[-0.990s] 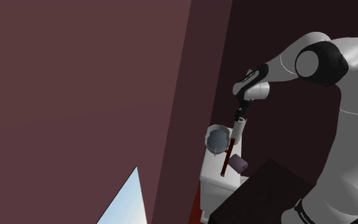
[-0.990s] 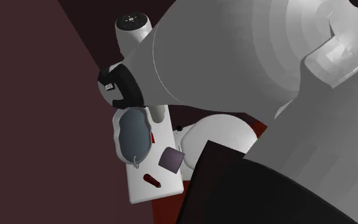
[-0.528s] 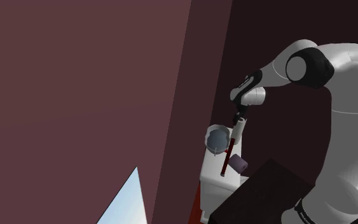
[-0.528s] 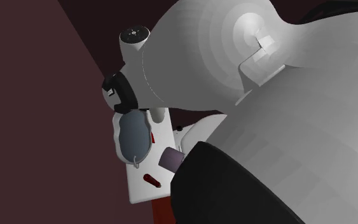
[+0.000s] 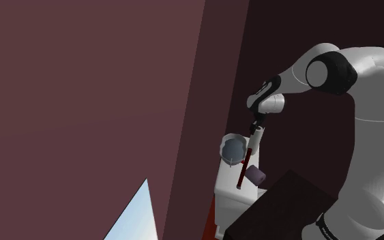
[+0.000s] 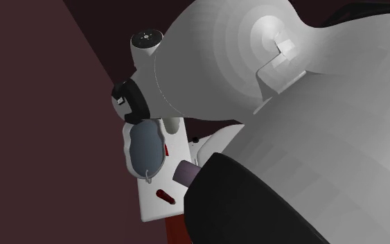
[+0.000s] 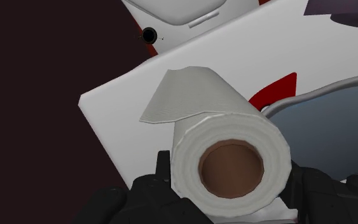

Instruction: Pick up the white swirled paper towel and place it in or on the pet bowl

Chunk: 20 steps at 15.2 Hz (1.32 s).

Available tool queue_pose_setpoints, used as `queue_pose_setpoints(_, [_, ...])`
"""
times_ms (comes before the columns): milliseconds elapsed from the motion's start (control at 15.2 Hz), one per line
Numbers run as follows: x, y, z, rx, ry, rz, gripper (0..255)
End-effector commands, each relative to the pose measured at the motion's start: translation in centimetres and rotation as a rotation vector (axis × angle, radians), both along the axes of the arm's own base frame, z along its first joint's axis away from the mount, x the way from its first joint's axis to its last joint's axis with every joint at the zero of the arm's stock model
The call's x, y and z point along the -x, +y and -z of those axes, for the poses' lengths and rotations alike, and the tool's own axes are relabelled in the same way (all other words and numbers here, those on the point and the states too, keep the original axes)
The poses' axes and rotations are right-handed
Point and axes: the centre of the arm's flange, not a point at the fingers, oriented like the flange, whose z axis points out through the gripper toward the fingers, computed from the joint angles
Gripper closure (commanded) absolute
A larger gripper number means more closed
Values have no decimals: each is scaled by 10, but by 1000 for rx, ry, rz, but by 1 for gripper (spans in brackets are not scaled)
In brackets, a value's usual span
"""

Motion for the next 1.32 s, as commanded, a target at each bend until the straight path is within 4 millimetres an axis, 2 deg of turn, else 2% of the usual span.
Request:
queue_pose_setpoints(0, [0, 0, 0, 0, 1, 0, 255])
queue_pose_setpoints(528, [0, 0, 0, 0, 1, 0, 255])
queue_pose_setpoints(1254, [0, 0, -58, 0, 1, 0, 255])
